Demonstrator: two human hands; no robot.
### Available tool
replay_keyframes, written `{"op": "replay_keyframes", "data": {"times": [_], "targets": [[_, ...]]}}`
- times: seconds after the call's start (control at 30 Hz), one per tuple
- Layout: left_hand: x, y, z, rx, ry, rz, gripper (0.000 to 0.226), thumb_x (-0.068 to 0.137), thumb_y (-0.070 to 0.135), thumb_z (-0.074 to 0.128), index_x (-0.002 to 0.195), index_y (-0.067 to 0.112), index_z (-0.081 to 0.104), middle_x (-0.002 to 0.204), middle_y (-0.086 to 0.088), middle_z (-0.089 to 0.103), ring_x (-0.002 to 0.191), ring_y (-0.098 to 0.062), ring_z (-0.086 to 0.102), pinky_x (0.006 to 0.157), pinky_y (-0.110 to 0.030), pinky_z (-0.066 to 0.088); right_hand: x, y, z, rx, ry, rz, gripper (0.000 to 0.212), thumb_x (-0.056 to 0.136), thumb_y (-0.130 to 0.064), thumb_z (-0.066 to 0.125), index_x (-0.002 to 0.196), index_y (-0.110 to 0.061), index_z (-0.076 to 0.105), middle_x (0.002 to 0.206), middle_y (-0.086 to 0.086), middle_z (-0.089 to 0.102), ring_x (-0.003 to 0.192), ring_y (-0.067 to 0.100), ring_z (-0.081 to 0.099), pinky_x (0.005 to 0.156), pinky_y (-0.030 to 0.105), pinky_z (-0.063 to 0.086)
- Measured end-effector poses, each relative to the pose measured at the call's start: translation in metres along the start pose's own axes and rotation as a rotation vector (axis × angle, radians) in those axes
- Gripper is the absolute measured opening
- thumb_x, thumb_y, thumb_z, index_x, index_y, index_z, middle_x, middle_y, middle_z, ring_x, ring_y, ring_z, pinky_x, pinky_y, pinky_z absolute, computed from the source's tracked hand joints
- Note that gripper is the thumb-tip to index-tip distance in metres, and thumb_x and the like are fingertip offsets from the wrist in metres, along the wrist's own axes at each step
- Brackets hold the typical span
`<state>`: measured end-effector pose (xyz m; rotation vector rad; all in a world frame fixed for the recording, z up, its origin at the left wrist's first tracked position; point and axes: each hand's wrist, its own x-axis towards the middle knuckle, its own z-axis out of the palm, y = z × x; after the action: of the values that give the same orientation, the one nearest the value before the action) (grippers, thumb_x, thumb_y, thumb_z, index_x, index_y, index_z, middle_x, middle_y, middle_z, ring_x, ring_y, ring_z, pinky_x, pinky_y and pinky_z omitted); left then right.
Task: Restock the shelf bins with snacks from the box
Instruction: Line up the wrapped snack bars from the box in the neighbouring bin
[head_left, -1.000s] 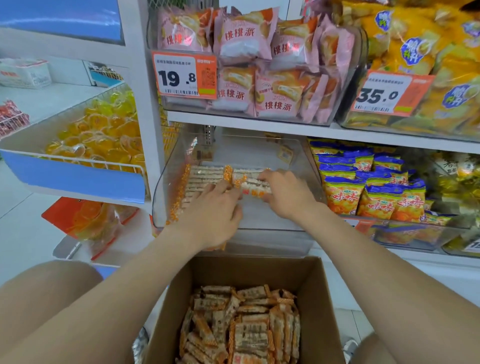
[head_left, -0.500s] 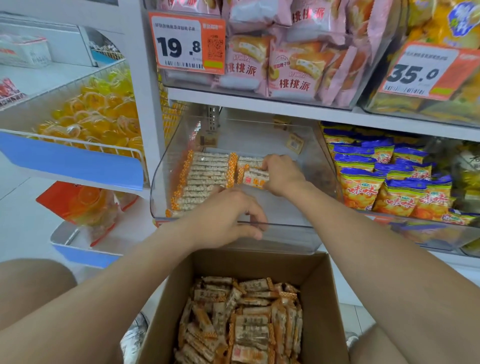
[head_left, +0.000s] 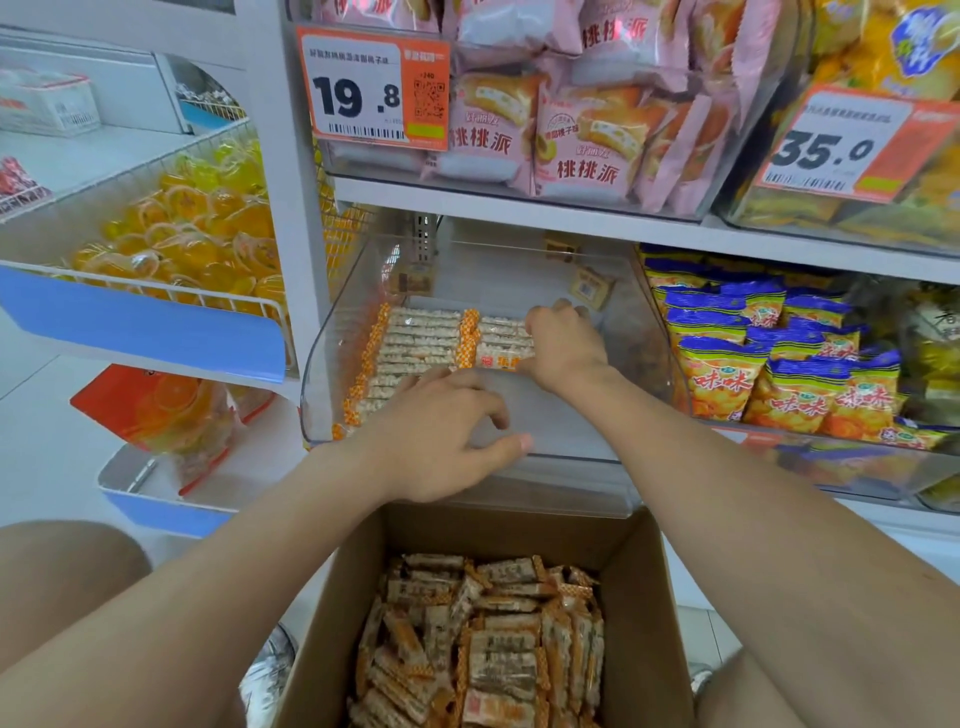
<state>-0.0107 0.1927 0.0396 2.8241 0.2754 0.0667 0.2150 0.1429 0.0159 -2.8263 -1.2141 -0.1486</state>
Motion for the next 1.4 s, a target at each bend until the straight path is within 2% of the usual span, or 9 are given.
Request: {"op": "replay_keyframes", "data": {"times": [0.13, 0.33, 0.57, 0.67, 0.87, 0.93, 1.07, 1.27, 1.4], "targets": [[-0.001, -0.010, 0.002, -0.001, -0.009, -0.065, 0.074, 0.089, 0.083, 0.017, 0.125, 0.038, 0.062, 0.123, 0.007, 0.058, 0.117, -0.024, 0.055, 0.100, -0.050, 0.046, 0.001, 0.005, -0.006, 0.007, 0.004, -0.005, 0.064, 0.080, -0.035, 0.091, 0.131, -0.010, 0.061, 0.127, 0.018, 0.058, 0.122, 0.040, 0.057, 0.090, 0.044, 0.053], [-0.013, -0.009, -0.010, -0.015, 0.165, -0.072, 0.051, 0.095, 0.065, 0.037, 0.121, 0.031, 0.066, 0.113, 0.006, 0.068, 0.106, -0.021, 0.065, 0.089, -0.045, 0.055, -0.031, 0.006, -0.041, 0.102, 0.092, -0.084, 0.031, 0.091, -0.021, 0.072, 0.120, -0.013, 0.066, 0.115, 0.017, 0.067, 0.111, 0.039, 0.064, 0.087, 0.043, 0.057], [-0.066, 0.031, -0.003, -0.137, 0.392, 0.008, 0.006, 0.086, 0.039, 0.056, 0.083, 0.033, 0.056, 0.066, 0.013, 0.052, 0.064, -0.008, 0.054, 0.058, -0.037, 0.050, -0.184, -0.011, -0.097, 0.459, 0.048, -0.315, 0.013, 0.084, -0.015, 0.061, 0.087, -0.027, 0.066, 0.064, -0.011, 0.065, 0.064, -0.002, 0.059, 0.067, 0.025, 0.051], [-0.087, 0.042, 0.025, -0.199, 0.205, -0.068, 0.012, 0.084, 0.041, 0.053, 0.080, 0.031, 0.059, 0.063, 0.012, 0.057, 0.062, -0.007, 0.056, 0.059, -0.038, 0.053, -0.235, -0.008, -0.078, 0.371, -0.219, -0.366, 0.010, 0.083, -0.021, 0.057, 0.084, -0.027, 0.064, 0.068, -0.011, 0.062, 0.070, 0.006, 0.058, 0.067, 0.032, 0.053], [-0.092, 0.046, 0.112, 0.088, -0.680, -0.072, 0.028, 0.104, 0.035, 0.052, 0.124, 0.019, 0.063, 0.115, -0.003, 0.066, 0.104, -0.027, 0.065, 0.089, -0.039, 0.056, -0.273, 0.000, 0.033, -0.021, -0.792, -0.434, 0.018, 0.096, -0.014, 0.051, 0.085, -0.012, 0.065, 0.078, 0.004, 0.061, 0.068, 0.025, 0.062, 0.055, 0.038, 0.053], [-0.086, 0.037, 0.145, 0.127, -0.723, -0.071, 0.034, 0.105, 0.027, 0.053, 0.135, 0.014, 0.060, 0.128, -0.007, 0.065, 0.112, -0.028, 0.064, 0.089, -0.036, 0.054, -0.272, 0.005, 0.070, 0.001, -0.822, -0.419, 0.016, 0.099, -0.012, 0.053, 0.095, -0.010, 0.068, 0.083, 0.004, 0.064, 0.074, 0.024, 0.063, 0.062, 0.038, 0.055], [-0.088, 0.013, 0.201, 0.126, -0.749, -0.160, 0.024, 0.104, 0.020, 0.054, 0.125, 0.018, 0.066, 0.114, -0.005, 0.068, 0.097, -0.024, 0.065, 0.084, -0.039, 0.058, -0.278, 0.008, 0.139, 0.086, -0.892, -0.379, 0.018, 0.102, -0.019, 0.059, 0.114, -0.013, 0.070, 0.106, 0.006, 0.070, 0.093, 0.025, 0.067, 0.083, 0.045, 0.062], [-0.110, 0.006, 0.247, 0.173, -0.928, -0.117, 0.054, 0.101, 0.004, 0.059, 0.151, 0.011, 0.042, 0.153, -0.016, 0.042, 0.131, -0.034, 0.052, 0.077, -0.019, 0.048, -0.299, -0.002, 0.192, 0.047, -0.984, -0.419, 0.014, 0.100, -0.020, 0.065, 0.109, -0.010, 0.066, 0.105, 0.010, 0.064, 0.089, 0.029, 0.066, 0.077, 0.045, 0.061], [-0.114, -0.013, 0.264, 0.189, -0.854, -0.195, 0.070, 0.093, -0.012, 0.058, 0.155, 0.014, 0.038, 0.165, -0.016, 0.021, 0.125, -0.039, 0.057, 0.093, -0.042, 0.057, -0.316, -0.011, 0.207, -0.007, -1.006, -0.456, 0.045, 0.095, -0.032, 0.074, 0.131, -0.011, 0.056, 0.118, 0.011, 0.065, 0.099, 0.030, 0.066, 0.071, 0.039, 0.055]]}}
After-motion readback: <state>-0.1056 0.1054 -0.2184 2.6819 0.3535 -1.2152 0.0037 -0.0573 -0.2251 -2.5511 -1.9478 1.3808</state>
